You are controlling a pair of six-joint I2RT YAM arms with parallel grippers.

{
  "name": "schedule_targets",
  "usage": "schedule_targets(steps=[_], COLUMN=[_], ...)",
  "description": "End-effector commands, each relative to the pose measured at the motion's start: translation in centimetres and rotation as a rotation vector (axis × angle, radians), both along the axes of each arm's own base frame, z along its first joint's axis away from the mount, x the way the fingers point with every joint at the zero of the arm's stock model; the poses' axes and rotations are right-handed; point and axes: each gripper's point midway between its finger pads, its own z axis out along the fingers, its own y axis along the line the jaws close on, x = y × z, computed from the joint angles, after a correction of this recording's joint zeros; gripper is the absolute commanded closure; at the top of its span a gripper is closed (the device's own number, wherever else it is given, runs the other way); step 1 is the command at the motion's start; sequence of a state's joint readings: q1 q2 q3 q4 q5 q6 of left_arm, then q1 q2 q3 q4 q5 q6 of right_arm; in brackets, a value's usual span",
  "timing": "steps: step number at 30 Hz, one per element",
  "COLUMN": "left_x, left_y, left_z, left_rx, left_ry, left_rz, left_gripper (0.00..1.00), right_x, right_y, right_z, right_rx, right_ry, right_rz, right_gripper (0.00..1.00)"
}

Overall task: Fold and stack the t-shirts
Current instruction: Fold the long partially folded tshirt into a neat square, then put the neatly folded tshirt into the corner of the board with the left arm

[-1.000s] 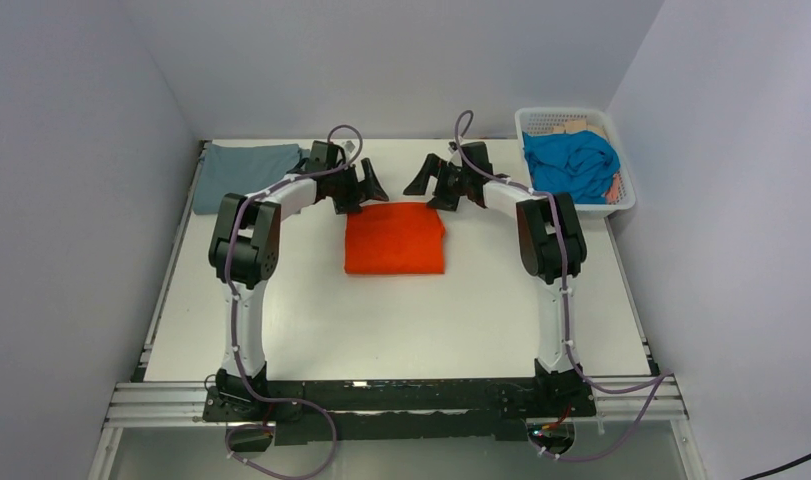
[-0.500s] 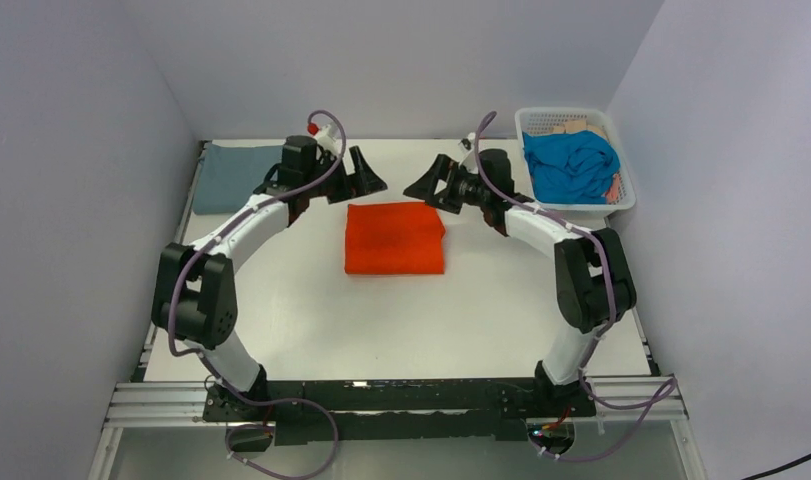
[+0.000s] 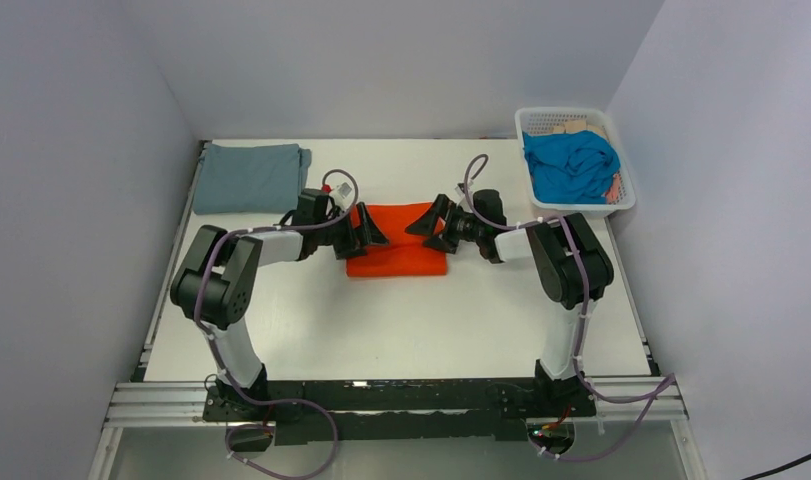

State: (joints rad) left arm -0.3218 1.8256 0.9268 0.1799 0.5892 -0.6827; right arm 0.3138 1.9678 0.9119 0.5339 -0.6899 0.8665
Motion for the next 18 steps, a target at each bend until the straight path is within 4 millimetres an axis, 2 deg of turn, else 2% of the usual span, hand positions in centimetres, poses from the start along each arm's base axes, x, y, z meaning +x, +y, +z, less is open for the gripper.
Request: schedule_targets(steps=[1, 4, 6, 8, 10, 12, 15, 18], left_x=[-1.5, -1.0, -0.5, 0.0, 0.5, 1.3, 2.4, 3.3], left_y=[2.5, 2.2, 2.4, 3.4, 4.8, 6.3, 8.0, 7.8], left_z=[-1.8, 1.5, 4.0, 5.9, 6.7, 6.6, 5.0, 3.3], left_rx=[0.107, 0.088, 0.113, 0.166, 0.238, 0.328, 0.444, 0.466], left_ry=[0.036, -0.055, -0.123, -0.191, -0.228, -0.222, -0.175, -0.147], left_rz=[0.052, 0.036, 0.046, 0.090, 0.133, 0.173, 0.198, 0.182], left_gripper=[0.00, 0.01, 0.01, 0.00, 0.00, 0.01, 0.00, 0.01], right_x=[-0.7, -0.1, 0.3, 0.4, 0.5, 0.2, -0.6, -1.6], right_y=[-2.8, -3.1, -3.6, -4.8, -7.0, -9.5, -13.9, -17.6], right_z=[-2.9, 0.1, 3.1, 5.9, 7.9, 8.9, 9.5, 9.7], right_rx=[-0.109, -0.141, -0.167, -0.215, -0.294, -0.384, -0.531, -0.621], right_ry=[0.041, -0.031, -0.103, -0.180, -0.242, -0.281, -0.304, -0.309], right_rz=[-0.068, -0.067, -0.085, -0.139, -0.232, -0.340, -0.511, -0.664], right_gripper=[0.00, 0.00, 0.00, 0.00, 0.00, 0.00, 0.00, 0.00])
